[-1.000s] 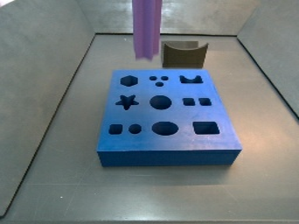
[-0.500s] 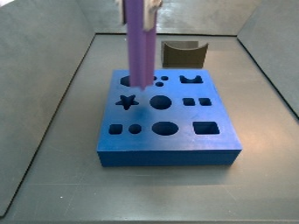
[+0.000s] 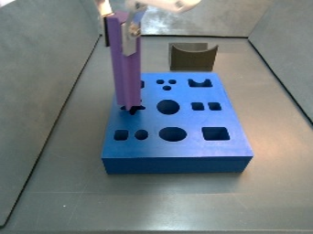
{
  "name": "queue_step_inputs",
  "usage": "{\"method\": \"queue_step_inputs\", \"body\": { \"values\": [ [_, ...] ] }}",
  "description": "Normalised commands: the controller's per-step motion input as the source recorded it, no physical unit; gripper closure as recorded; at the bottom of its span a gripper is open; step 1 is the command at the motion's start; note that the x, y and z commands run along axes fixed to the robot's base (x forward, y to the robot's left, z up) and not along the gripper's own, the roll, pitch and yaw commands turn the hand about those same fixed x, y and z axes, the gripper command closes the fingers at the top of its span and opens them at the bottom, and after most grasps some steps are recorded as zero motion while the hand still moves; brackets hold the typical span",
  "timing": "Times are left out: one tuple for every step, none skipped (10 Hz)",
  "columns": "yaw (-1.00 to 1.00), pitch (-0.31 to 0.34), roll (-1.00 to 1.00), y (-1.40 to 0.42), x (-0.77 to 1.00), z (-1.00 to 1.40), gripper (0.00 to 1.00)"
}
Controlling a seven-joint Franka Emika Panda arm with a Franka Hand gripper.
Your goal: Insert the star object.
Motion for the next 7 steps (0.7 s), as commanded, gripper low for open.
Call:
{"method": "queue_step_inputs", "body": {
  "values": [
    [-0.06, 0.064, 0.00, 0.00, 0.07, -0.49, 1.00],
    [0.00, 0.087, 0.00, 0.06, 0.23, -0.49, 1.00],
    [0.00, 0.103, 0.00, 0.02, 0.38, -0.50, 1.00],
    [0.00, 0.129, 0.00, 0.04, 0.47, -0.52, 1.00],
    [0.00, 0.116, 0.00, 0.07, 0.41, -0.54, 1.00],
    [0.00, 0.074, -0.02, 0.05, 0.37, -0.63, 1.00],
    [0.02, 0.023, 0.00, 0.03, 0.18, -0.77, 1.00]
  ]
}}
